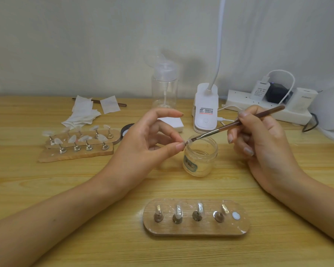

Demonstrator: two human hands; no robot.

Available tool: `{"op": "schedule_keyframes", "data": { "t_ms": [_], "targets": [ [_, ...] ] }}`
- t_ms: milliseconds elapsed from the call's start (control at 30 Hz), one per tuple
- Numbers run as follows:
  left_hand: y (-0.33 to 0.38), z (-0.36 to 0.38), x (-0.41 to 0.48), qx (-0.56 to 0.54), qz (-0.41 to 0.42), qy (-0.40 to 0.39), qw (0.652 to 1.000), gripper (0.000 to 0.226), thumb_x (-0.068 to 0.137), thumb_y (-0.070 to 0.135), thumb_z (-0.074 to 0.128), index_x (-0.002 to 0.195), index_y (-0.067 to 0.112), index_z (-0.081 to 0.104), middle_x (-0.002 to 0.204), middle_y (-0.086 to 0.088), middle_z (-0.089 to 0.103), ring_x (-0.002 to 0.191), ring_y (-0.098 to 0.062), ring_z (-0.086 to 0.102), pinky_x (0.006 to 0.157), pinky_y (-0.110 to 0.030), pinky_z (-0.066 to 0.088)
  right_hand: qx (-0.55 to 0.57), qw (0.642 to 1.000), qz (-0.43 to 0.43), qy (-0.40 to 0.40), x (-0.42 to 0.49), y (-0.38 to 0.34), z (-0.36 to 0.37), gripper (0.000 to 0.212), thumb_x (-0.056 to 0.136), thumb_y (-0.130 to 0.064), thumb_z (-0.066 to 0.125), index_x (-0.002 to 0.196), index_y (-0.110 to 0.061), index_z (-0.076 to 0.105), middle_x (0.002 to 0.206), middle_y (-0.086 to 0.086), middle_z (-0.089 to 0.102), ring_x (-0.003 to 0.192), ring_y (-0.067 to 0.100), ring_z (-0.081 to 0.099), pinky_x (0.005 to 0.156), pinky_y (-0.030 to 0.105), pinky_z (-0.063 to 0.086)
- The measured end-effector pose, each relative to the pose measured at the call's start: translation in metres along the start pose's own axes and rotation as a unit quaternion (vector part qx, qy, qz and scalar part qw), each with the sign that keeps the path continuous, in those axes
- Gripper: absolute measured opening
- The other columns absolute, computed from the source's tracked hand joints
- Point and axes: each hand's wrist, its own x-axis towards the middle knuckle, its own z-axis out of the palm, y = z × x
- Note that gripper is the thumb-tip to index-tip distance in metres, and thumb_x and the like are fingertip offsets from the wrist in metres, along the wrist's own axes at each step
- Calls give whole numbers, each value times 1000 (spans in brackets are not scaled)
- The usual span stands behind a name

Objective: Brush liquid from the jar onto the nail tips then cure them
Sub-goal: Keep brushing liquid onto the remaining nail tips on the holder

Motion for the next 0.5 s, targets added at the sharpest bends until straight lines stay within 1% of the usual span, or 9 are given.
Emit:
{"op": "schedule_keyframes", "data": {
  "t_ms": [67,133,167,233,333,467,500],
  "targets": [
    [0,0,0,-3,-1,-2,1000,47,85,6,74,124,28,59,85,3,70,77,-7,66,60,-26,48,8,1000,-11,-19,-1,-1,1,19,94,-25,52,77,-19,47,59,4,62,37,7,30,39,16,27],
    [0,0,0,-1,0,-4,1000,47,85,6,74,124,27,59,85,3,70,77,-7,65,61,-24,49,5,999,-17,-45,-1,-1,3,17,90,-29,53,77,-19,47,60,4,62,38,7,31,40,15,28],
    [0,0,0,0,0,-3,1000,47,85,6,74,124,27,59,85,3,70,77,-8,66,62,-24,49,-3,999,-16,-45,-1,-1,3,17,89,-30,54,77,-19,47,60,5,62,38,8,31,40,15,28],
    [-1,0,-1,0,1,-3,1000,47,85,6,74,124,27,59,85,4,70,80,-10,67,63,-24,49,-13,1000,-3,-18,0,0,2,17,89,-29,56,77,-19,48,58,6,61,38,9,29,40,15,28],
    [0,0,-1,3,1,-5,1000,47,86,7,74,125,27,59,86,3,70,79,-8,66,64,-25,49,-5,1000,3,10,1,1,0,19,97,-21,51,78,-19,47,58,5,61,37,8,28,39,15,27],
    [0,0,-1,7,2,-2,1000,47,86,6,74,125,27,59,86,3,70,77,-7,65,63,-27,49,-1,999,-16,-43,-2,0,3,18,92,-28,53,76,-22,49,60,4,63,38,8,30,40,17,25],
    [0,0,-1,7,2,-3,1000,47,86,7,74,125,27,59,86,3,70,77,-7,65,62,-27,49,-6,999,-12,-41,-1,0,3,18,92,-28,54,76,-21,49,60,5,62,37,8,30,39,17,25]
  ]
}}
